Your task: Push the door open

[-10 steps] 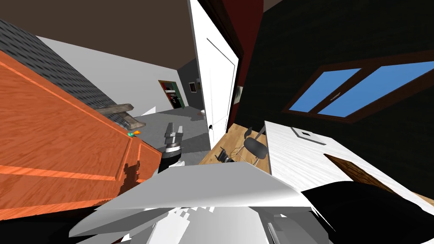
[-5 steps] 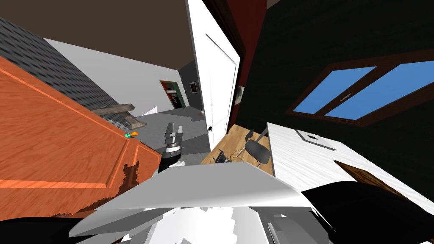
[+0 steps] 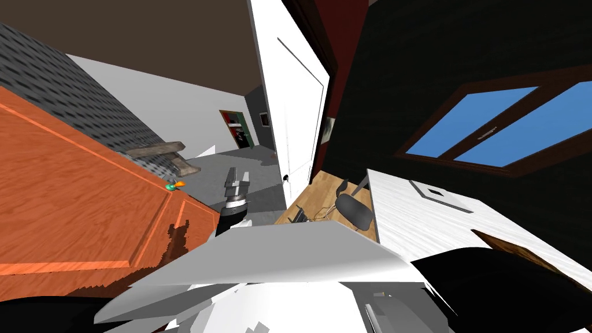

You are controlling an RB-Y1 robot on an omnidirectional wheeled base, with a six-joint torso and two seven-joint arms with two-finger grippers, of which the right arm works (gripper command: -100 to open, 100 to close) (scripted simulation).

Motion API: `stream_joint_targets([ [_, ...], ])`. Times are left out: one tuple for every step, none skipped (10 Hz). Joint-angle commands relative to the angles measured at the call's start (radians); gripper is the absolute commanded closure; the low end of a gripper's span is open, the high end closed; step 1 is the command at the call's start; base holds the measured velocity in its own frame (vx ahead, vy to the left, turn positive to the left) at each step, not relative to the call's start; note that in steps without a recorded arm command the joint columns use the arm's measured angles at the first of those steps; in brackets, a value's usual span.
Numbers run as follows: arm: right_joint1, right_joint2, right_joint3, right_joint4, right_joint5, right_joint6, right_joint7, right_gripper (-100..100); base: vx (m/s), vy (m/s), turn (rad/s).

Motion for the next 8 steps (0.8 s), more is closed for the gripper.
stream_joint_targets([
  [-0.002, 0.004, 0.005, 0.026, -0.049, 0.028, 0.035, -100, 0.097, -0.039, 0.039],
  [-0.002, 0.004, 0.01, 0.038, -0.075, 0.04, 0.05, -100, 0.098, -0.032, 0.027],
  [-0.003, 0.004, 0.015, 0.049, -0.1, 0.052, 0.064, -100, 0.091, -0.034, 0.032],
  [-0.004, 0.004, 0.02, 0.059, -0.124, 0.064, 0.078, -100, 0.089, -0.04, 0.025],
  [-0.004, 0.005, 0.024, 0.07, -0.149, 0.076, 0.092, -100, 0.102, -0.052, 0.026],
  [-0.005, 0.005, 0.029, 0.081, -0.174, 0.088, 0.107, -100, 0.095, -0.048, 0.031],
  [-0.006, 0.005, 0.034, 0.092, -0.199, 0.1, 0.121, -100, 0.074, -0.042, 0.029],
  [-0.007, 0.005, 0.039, 0.102, -0.224, 0.112, 0.135, -100, 0.072, -0.047, 0.032],
])
